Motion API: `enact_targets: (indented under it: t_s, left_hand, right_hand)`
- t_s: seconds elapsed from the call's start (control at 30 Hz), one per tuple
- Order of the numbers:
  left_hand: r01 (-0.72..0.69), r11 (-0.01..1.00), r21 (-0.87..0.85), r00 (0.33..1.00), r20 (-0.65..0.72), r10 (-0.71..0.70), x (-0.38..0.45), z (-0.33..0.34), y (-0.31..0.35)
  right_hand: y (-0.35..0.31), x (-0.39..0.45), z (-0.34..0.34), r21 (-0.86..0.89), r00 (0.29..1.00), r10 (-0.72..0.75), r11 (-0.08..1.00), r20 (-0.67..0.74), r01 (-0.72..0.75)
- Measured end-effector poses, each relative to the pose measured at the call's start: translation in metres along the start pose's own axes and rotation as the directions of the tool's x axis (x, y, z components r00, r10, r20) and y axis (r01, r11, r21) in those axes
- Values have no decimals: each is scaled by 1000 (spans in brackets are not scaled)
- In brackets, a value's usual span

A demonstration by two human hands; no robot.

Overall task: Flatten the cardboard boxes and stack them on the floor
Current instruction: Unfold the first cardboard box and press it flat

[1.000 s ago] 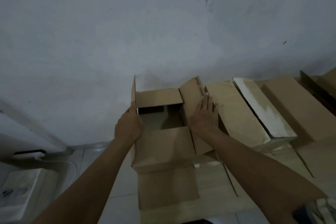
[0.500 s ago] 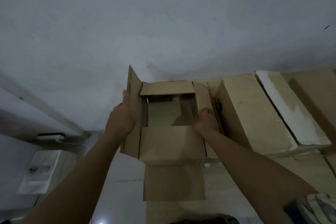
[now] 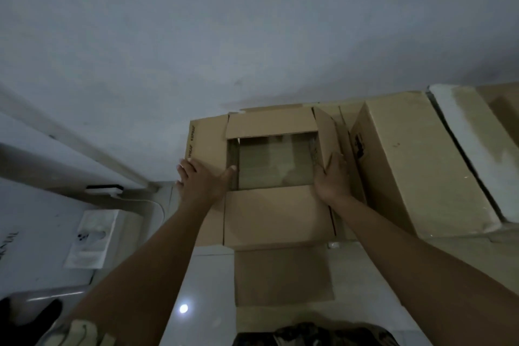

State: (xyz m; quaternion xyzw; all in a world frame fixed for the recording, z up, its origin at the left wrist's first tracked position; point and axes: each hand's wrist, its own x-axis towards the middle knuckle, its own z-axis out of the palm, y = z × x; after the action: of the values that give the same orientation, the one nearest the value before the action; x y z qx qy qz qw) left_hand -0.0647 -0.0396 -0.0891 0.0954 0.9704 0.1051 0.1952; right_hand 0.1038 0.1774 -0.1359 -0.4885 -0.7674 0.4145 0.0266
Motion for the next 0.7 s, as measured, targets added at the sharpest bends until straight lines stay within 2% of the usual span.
enact_targets:
  t_s: [0.13, 0.3, 0.37, 0.47, 0.5, 0.6, 0.67, 0.7]
  left_hand:
    - [32, 987, -159, 996, 85, -18, 19, 10, -1]
    - [-67, 937, -342, 987, 112, 112, 24, 17, 0]
    - [-54, 870, -491, 960, 215, 180, 27, 21, 0]
    - [62, 716, -695, 907, 339, 250, 25, 22, 1]
    - [75, 687, -723, 904, 340, 259, 25, 23, 1]
    - [57, 702, -710, 899, 343, 273, 28, 23, 0]
    - [-51, 755, -654, 921, 261, 289, 27, 24, -5]
    - [-150, 797, -585, 937, 174, 304, 27, 25, -8]
  right_hand:
    - [3, -3, 1, 77, 1000, 13, 997, -1, -13]
    - [2, -3, 0, 198, 999, 32, 979, 35, -39]
    - [1, -4, 2, 287, 996, 54, 955, 77, -74]
    - [3, -4, 5, 320, 991, 78, 941, 108, -109]
    - [3, -4, 6, 315, 991, 79, 943, 111, -110]
    - [2, -2, 6, 274, 990, 78, 956, 116, -108]
    - [-1, -5, 6, 205, 997, 49, 977, 62, -61]
    - [-2, -7, 6, 99, 999, 23, 995, -25, -20]
